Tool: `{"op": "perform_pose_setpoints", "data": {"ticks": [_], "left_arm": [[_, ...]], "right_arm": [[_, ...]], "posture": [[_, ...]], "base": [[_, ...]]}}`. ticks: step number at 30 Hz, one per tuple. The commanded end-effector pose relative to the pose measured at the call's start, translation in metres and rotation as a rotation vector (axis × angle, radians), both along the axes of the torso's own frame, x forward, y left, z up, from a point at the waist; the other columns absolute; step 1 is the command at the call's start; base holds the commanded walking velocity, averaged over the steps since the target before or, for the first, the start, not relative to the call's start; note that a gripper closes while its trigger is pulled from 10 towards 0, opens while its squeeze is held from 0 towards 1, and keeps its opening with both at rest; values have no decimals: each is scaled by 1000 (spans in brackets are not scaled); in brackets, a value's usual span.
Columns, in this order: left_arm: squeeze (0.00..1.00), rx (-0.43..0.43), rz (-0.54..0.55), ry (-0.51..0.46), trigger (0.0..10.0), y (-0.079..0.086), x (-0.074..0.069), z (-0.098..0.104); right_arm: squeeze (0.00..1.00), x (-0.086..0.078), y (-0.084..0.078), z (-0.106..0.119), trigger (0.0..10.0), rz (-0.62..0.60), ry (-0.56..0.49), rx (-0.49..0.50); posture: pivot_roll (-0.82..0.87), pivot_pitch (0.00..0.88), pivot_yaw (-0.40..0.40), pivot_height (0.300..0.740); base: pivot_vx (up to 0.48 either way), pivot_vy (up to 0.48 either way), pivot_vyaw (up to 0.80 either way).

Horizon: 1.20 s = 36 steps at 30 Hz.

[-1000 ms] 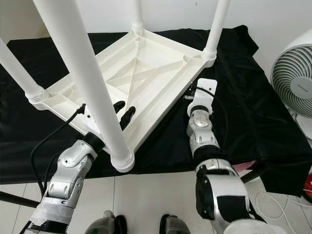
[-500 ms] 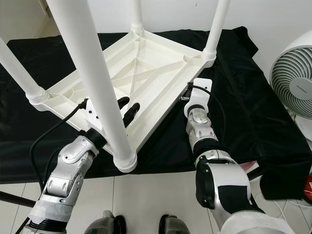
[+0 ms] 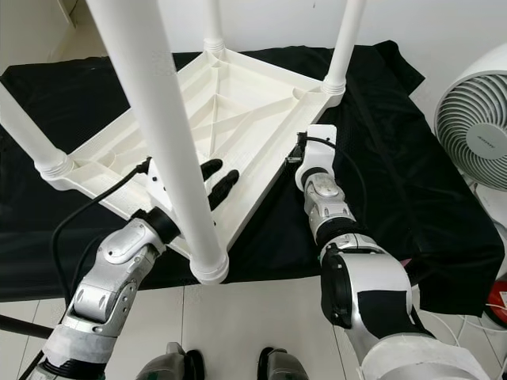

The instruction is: Building children table

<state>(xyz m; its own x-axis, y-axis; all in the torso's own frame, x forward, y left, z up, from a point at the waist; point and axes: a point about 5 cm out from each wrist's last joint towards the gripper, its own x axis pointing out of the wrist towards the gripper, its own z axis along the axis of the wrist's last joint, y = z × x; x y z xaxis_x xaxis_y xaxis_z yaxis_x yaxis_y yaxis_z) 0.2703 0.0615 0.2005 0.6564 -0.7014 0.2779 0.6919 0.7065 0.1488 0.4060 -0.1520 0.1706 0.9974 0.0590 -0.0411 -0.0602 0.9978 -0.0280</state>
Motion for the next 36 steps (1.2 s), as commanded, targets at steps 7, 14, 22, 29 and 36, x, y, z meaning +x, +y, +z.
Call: {"op": "perform_pose_setpoints", "data": {"ticks": [7,14,22,29,36], "left_arm": [[0,23,-147,32,10000,-15,-10,-2],[0,20,-155,44,10000,-18,-14,-1],[0,14,-153,53,10000,-20,-14,2],[0,19,-132,50,10000,-18,-11,3],[0,16,-109,32,10000,-16,-4,9]], "right_arm": [[0,2,41,8,10000,158,-17,7],[0,2,57,13,10000,196,-23,15],[0,3,65,19,10000,185,-34,15],[0,3,45,20,10000,136,-92,38],[1000,-6,17,14,10000,176,-200,43]], "posture": [[-28,196,74,740],[-21,214,91,740],[-16,229,108,740],[-23,235,104,740],[-45,225,91,740]], "base": [[0,0,0],[0,0,0],[0,0,0],[0,0,0],[0,0,0]]}}
